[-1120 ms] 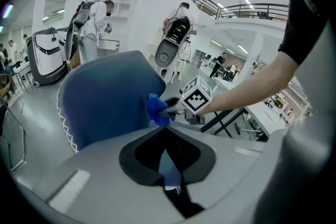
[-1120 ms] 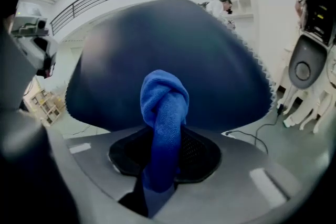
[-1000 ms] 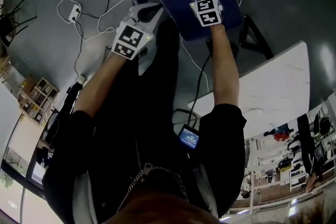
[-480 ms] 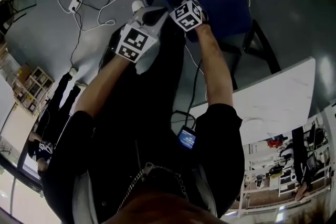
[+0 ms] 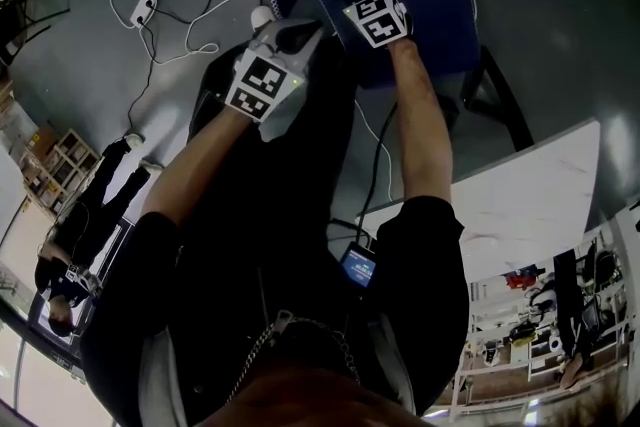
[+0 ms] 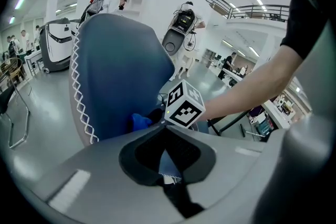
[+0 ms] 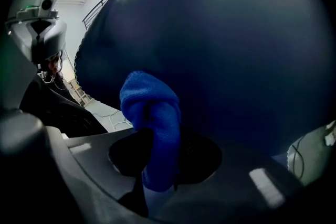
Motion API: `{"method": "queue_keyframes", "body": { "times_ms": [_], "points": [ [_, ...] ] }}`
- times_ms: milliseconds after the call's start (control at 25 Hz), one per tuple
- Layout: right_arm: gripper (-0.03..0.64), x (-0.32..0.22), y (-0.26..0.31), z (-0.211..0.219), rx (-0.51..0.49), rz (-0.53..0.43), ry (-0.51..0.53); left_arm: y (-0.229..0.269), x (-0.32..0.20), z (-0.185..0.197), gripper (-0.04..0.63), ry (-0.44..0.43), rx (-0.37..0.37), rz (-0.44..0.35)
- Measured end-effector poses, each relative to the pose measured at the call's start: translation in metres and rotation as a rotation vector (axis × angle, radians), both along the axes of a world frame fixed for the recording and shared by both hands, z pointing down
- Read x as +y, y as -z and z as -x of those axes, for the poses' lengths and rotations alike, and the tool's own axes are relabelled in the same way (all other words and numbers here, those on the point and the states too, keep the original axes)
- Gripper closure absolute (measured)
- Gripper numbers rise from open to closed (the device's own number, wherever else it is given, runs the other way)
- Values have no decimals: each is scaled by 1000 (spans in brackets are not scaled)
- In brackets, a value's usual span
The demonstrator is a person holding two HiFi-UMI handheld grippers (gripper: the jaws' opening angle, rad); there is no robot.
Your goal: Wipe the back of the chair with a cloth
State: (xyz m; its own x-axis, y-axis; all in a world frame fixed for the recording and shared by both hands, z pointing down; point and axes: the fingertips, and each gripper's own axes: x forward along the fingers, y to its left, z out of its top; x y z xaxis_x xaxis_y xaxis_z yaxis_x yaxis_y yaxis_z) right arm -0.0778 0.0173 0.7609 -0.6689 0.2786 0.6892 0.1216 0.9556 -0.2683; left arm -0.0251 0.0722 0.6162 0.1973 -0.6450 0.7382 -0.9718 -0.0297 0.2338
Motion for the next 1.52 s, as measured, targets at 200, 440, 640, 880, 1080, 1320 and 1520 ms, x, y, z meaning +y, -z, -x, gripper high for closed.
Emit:
{"method": "queue_keyframes", "body": {
  "times_ms": [200, 440, 640, 880, 1080, 1320, 1520],
  "points": [
    [506, -33, -3, -6, 12, -18, -37, -18, -8, -2, 586, 36, 18, 16],
    [508, -65, -5, -14, 25, -35, -99, -28, -5, -1, 586, 67, 58, 23],
    [508, -113, -5, -29, 31, -27, -233, -28, -11, -4, 586, 66, 60, 24],
    [508, -175, -3, -56, 49, -55, -420, -31, -13, -7, 586, 53, 65, 38],
    [508, -204, 0, -64, 63, -80, -471, -30, -15, -4, 586, 48, 66, 41],
    [508, -231, 2, -80, 72, -97, -589, -29, -17, -4, 586, 40, 64, 33],
    [508, -265, 5, -114, 82, -129, -836, -27, -19, -5, 586, 39, 67, 39]
  ]
}}
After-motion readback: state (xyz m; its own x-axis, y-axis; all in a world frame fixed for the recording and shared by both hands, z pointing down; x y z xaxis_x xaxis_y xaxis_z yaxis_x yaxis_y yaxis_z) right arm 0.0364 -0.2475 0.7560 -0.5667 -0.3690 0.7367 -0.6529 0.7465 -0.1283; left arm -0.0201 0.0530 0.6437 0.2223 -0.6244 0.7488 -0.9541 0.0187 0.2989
